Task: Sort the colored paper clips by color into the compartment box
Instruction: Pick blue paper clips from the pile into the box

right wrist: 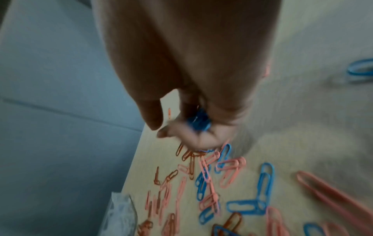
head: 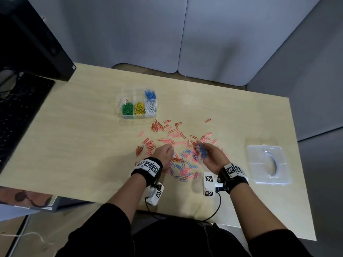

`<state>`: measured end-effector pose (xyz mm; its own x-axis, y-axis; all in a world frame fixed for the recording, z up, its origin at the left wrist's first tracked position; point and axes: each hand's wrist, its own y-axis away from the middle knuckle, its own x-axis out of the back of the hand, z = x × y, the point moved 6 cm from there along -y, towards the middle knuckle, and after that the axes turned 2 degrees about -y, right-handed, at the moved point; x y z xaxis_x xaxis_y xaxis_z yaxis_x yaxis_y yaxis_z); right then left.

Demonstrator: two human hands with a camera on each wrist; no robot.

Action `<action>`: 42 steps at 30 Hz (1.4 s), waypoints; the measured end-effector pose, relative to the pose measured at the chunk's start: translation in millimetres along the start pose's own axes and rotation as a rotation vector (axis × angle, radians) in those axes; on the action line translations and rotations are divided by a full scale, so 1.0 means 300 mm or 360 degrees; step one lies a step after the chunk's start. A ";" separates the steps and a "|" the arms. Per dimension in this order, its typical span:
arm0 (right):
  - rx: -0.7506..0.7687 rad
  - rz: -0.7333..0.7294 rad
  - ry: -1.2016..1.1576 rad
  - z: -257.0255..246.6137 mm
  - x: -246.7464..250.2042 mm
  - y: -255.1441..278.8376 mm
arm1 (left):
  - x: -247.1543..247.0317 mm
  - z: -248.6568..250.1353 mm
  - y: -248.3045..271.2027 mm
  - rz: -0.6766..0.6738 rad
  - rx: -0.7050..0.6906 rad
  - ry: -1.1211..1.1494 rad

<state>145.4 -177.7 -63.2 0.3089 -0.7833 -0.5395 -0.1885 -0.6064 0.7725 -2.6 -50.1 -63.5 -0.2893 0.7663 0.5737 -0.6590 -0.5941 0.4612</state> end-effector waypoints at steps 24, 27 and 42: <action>0.0757 0.0922 0.2192 -0.199 0.140 -0.010 | -0.007 0.085 -0.035 0.0103 -0.0047 0.0053; 0.0636 0.0697 0.1833 -0.180 0.115 -0.009 | -0.016 0.155 -0.055 0.0095 -0.0170 -0.0079; 0.0574 0.0258 0.1478 -0.182 0.097 0.009 | -0.047 0.248 -0.153 0.0086 -0.0341 -0.0454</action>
<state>204.7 -194.7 -58.4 0.8295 -0.5362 0.1563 -0.5156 -0.6277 0.5832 83.4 -51.9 -42.6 -0.1421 0.6183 0.7730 -0.7873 -0.5439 0.2903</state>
